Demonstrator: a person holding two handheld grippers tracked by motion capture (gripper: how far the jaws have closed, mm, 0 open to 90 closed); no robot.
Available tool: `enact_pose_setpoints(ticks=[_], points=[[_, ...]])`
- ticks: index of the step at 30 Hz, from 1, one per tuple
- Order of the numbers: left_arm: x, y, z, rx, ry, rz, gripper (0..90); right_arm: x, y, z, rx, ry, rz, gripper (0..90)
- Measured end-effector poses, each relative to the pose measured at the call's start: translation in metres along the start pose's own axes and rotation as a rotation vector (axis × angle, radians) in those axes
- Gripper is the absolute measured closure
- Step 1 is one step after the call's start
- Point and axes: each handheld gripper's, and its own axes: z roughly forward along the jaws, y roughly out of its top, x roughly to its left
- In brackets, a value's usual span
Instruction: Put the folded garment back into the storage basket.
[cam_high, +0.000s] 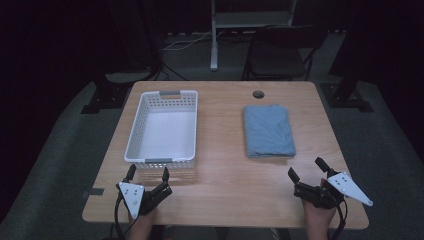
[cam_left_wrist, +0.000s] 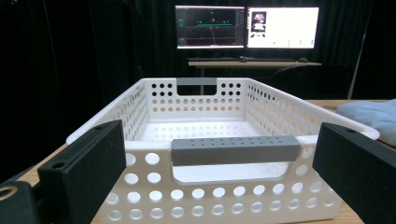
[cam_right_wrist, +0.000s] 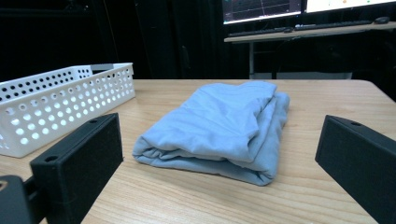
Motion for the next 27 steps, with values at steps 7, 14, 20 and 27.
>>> enact_pose_setpoints(ticks=[7, 14, 20, 27], points=[[-0.0009, -0.0002, -0.0002, -0.005, 0.001, 0.000, 3.6, 0.0011, 0.0003, -0.0014, -0.009, 0.016, -0.015, 0.4], [-0.0006, -0.0006, -0.0013, -0.017, -0.004, 0.000, 3.6, 0.0055, 0.0019, 0.0000, 0.006, 0.017, -0.034, 0.3], [-0.0006, -0.0005, -0.0010, -0.014, -0.008, 0.000, 3.6, 0.0066, 0.0024, 0.0013, 0.026, 0.016, -0.031, 0.3], [-0.0008, -0.0004, -0.0008, -0.012, -0.005, 0.000, 3.6, 0.0054, 0.0006, 0.0016, 0.014, 0.008, -0.046, 0.4]])
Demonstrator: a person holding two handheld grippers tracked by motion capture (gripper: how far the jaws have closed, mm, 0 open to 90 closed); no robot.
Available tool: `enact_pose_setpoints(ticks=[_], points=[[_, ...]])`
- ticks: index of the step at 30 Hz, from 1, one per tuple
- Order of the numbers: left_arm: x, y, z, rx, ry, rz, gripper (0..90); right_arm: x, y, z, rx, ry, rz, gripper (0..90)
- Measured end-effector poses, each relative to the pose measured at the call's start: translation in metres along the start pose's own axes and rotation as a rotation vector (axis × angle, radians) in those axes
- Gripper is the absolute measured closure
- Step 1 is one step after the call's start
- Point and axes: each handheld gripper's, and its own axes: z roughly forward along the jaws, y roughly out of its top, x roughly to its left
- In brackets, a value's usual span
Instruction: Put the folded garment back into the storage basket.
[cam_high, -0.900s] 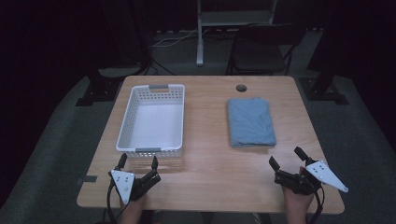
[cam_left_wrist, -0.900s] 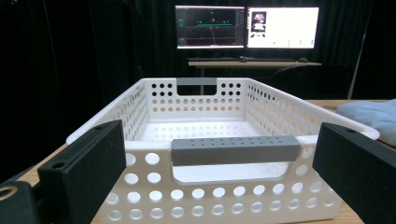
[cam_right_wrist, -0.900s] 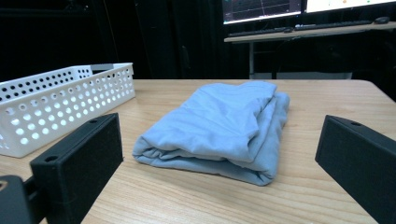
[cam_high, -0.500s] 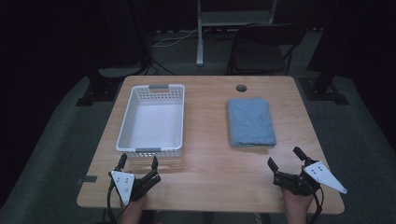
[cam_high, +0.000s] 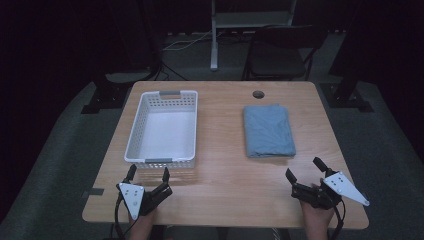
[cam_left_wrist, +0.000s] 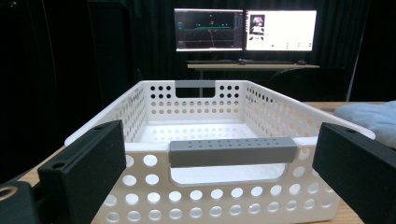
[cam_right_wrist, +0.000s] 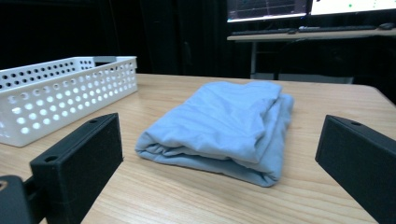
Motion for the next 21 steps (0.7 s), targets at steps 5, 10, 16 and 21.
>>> enact_pose_setpoints(ticks=[5, 10, 16, 21], points=[[0.0001, 0.0000, -0.0002, 0.000, -0.001, 0.000, 3.6, -0.0012, -0.0004, 0.0015, 0.019, 0.018, 0.012, 0.5], [0.0001, -0.0001, -0.0003, -0.003, -0.001, 0.000, 3.6, 0.0005, 0.0004, 0.0025, 0.033, 0.032, 0.007, 1.6], [0.0001, 0.0000, -0.0002, -0.003, -0.002, -0.001, 3.6, -0.0004, 0.0024, -0.0016, 0.015, 0.024, 0.034, 1.6], [0.0001, 0.0001, 0.0000, -0.001, -0.002, 0.000, 3.6, -0.0031, 0.0029, -0.0037, 0.021, 0.019, 0.062, 1.6]])
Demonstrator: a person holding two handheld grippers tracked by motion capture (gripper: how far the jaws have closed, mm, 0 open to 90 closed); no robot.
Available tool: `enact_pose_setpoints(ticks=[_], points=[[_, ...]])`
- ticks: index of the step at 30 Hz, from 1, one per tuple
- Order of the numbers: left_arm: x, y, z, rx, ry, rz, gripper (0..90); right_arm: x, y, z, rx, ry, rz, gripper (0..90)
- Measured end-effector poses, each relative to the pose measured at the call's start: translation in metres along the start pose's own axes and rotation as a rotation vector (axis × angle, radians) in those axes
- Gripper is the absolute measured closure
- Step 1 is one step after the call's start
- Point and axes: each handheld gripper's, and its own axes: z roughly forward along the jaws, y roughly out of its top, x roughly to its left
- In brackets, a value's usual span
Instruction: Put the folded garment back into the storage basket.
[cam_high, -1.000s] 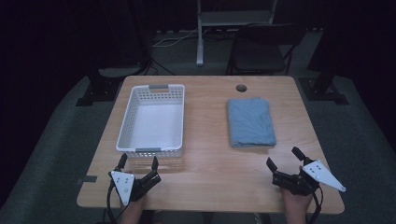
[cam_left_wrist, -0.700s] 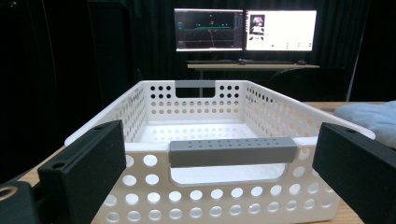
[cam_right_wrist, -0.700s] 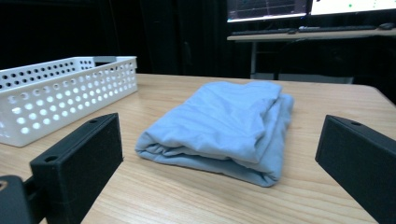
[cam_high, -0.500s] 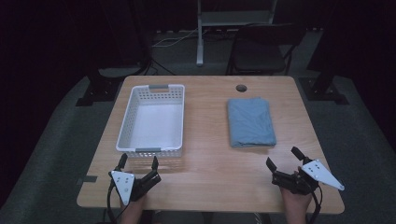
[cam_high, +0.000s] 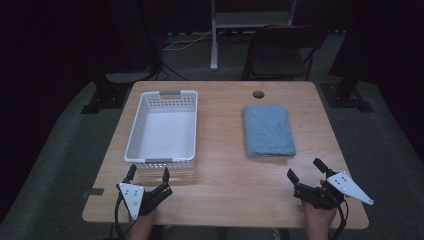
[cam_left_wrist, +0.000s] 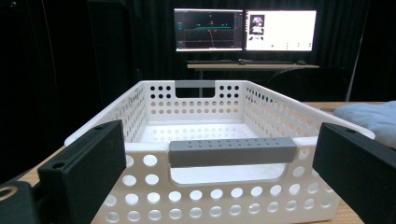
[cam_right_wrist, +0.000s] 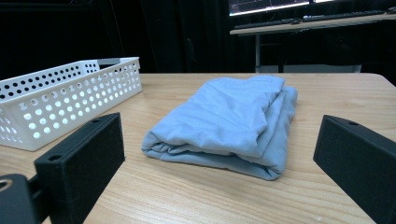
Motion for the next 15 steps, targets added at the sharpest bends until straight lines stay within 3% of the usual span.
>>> enact_pose_setpoints(ticks=[10, 15], points=[[0.000, 0.000, 0.000, 0.004, 0.008, 0.001, 3.5, -0.002, 0.010, -0.006, -0.016, -0.019, -0.018, 1.6], [0.000, 0.000, 0.000, 0.004, 0.005, 0.001, 3.5, -0.003, 0.012, -0.009, -0.019, -0.024, -0.004, 1.6]])
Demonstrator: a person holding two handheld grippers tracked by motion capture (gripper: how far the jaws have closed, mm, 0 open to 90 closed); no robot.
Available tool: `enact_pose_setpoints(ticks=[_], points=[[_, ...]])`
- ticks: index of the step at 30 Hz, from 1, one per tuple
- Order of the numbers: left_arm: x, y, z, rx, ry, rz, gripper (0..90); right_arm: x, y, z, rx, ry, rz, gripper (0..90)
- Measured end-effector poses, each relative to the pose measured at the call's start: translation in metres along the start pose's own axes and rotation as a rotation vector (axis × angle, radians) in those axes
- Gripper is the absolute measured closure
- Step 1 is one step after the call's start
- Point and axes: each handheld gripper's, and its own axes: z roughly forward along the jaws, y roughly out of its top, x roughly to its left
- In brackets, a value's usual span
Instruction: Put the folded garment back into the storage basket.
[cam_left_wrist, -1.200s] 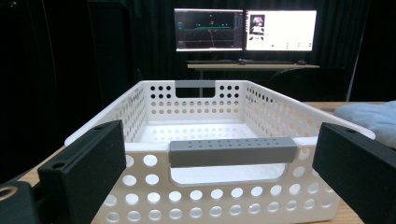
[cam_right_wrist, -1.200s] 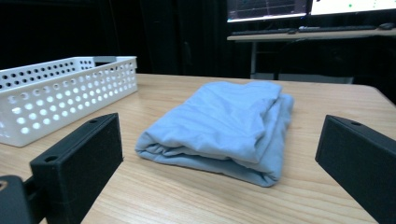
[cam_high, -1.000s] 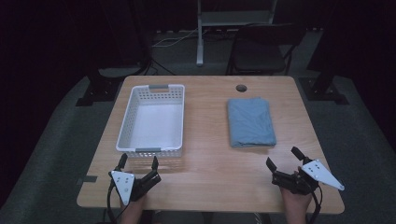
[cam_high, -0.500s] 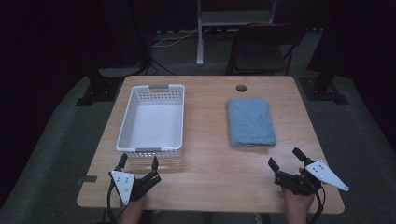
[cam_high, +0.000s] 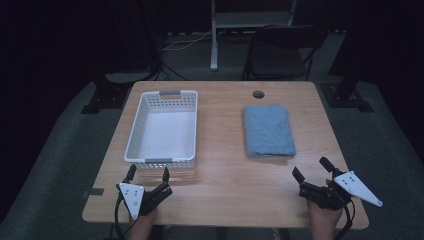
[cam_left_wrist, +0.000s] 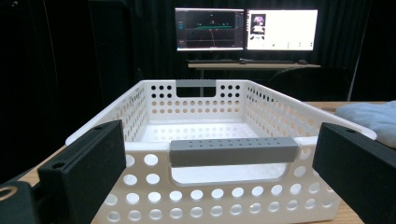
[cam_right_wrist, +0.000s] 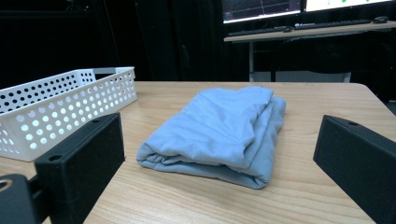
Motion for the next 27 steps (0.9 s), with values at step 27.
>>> enact_pose_setpoints(ticks=[27], points=[[0.000, 0.000, 0.000, 0.001, 0.002, 0.000, 3.6, -0.002, 0.031, -0.002, -0.016, -0.044, -0.046, 1.7]])
